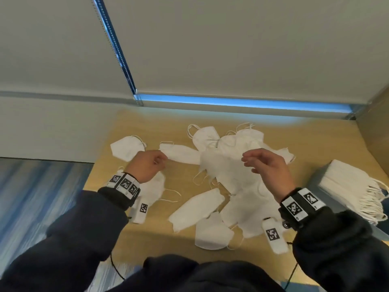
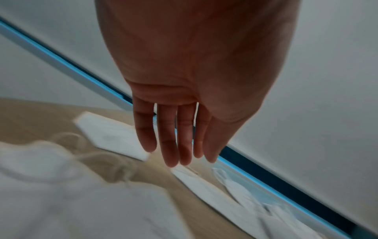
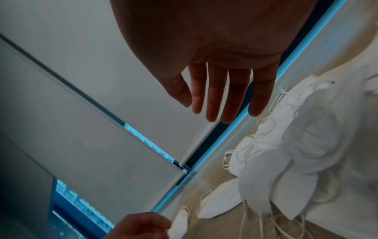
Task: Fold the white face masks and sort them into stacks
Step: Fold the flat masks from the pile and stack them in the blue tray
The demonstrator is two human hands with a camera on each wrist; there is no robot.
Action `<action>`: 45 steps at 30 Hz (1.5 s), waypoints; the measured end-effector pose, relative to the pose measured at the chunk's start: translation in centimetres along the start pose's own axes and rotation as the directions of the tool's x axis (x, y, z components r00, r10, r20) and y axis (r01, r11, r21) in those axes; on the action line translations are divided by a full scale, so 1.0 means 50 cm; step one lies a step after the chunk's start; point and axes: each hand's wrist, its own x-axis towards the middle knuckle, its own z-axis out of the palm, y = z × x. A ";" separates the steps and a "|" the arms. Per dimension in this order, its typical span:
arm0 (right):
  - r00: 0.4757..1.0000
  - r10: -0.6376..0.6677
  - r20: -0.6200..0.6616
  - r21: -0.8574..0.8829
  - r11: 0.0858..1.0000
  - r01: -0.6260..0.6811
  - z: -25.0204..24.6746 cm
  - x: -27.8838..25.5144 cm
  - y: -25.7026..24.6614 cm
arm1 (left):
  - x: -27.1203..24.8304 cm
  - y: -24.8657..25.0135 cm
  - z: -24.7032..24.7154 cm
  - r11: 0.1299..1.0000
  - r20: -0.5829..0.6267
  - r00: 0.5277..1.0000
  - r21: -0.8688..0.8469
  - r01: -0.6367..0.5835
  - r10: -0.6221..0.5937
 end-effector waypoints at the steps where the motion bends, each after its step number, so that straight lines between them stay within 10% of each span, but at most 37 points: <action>1: 0.999 -0.003 0.037 -0.039 0.999 0.004 0.027 0.020 -0.004 | -0.003 -0.044 -0.024 0.999 -0.022 0.999 0.032 0.035 -0.034; 15: 0.995 0.072 0.068 -0.626 0.780 -0.014 0.340 0.290 0.008 | 0.017 -0.183 -0.010 0.913 0.095 0.993 0.408 0.023 -0.068; 25: 0.951 0.300 -0.079 -0.932 0.316 -0.178 0.353 0.459 0.059 | 0.054 -0.209 -0.026 0.932 0.032 0.998 -0.358 0.055 -0.047; 29: 0.954 0.300 0.027 -0.904 0.413 -0.105 0.345 0.459 0.012 | 0.035 -0.232 -0.045 0.769 -0.043 0.987 -0.632 0.093 -0.154; 35: 1.000 0.028 -0.007 -0.256 0.966 -0.029 0.324 0.323 -0.131 | -0.013 -0.230 -0.077 0.595 -0.053 0.959 -0.793 0.130 -0.280; 39: 0.977 0.153 0.146 0.144 0.974 -0.175 0.308 0.207 -0.157 | -0.048 -0.196 -0.107 0.445 -0.042 0.968 -0.892 0.076 -0.248; 45: 0.916 0.280 0.288 0.110 0.940 -0.322 0.343 0.083 -0.111 | -0.064 -0.064 -0.163 0.719 -0.042 0.993 -0.686 -0.110 0.112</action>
